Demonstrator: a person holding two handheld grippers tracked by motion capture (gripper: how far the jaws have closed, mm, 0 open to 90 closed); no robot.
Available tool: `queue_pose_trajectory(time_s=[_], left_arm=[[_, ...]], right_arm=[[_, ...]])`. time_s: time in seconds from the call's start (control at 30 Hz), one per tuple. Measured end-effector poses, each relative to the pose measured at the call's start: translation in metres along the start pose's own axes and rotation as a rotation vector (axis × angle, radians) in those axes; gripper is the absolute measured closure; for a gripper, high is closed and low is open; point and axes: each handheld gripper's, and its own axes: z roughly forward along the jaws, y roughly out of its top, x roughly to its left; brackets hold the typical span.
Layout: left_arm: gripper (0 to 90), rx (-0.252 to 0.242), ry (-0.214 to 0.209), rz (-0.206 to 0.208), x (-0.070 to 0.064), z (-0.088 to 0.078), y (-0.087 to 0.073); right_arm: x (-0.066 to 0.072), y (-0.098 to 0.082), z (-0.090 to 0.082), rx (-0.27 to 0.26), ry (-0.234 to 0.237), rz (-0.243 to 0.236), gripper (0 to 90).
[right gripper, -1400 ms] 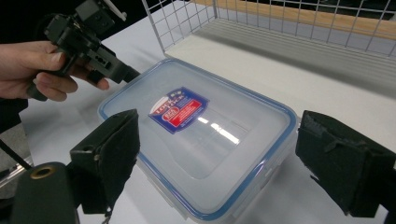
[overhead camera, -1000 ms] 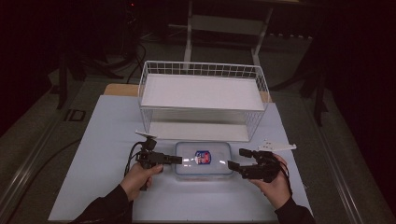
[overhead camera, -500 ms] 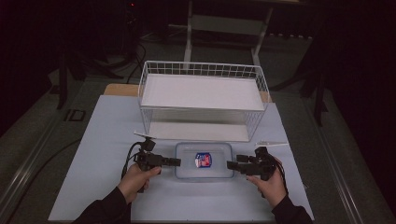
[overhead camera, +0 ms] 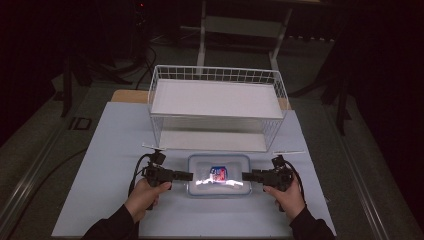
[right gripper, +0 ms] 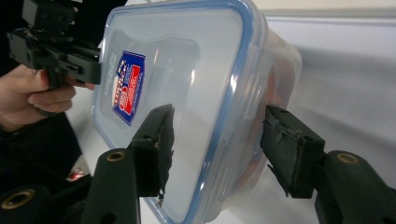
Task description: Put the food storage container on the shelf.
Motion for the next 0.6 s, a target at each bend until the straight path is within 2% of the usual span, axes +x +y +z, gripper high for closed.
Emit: queue_pose_trajectory(time_s=[0.17, 0.23, 0.37, 0.6], left_arm=[[53.3, -0.018, 0.007, -0.002, -0.004, 0.0, -0.003], [53.4, -0.027, 0.011, -0.002, -0.005, -0.001, -0.005], [53.6, -0.039, 0.027, -0.001, -0.011, -0.001, -0.008], [53.5, -0.041, 0.044, 0.013, -0.016, -0.001, -0.009]], right_arm=[[0.001, -0.002, -0.002, -0.005, 0.008, 0.0, 47.7], [0.002, -0.004, -0.003, -0.01, 0.008, 0.018, 48.9], [0.009, -0.006, -0.005, -0.011, -0.014, 0.004, 49.4], [0.012, -0.008, -0.008, -0.013, -0.025, 0.014, 49.8]])
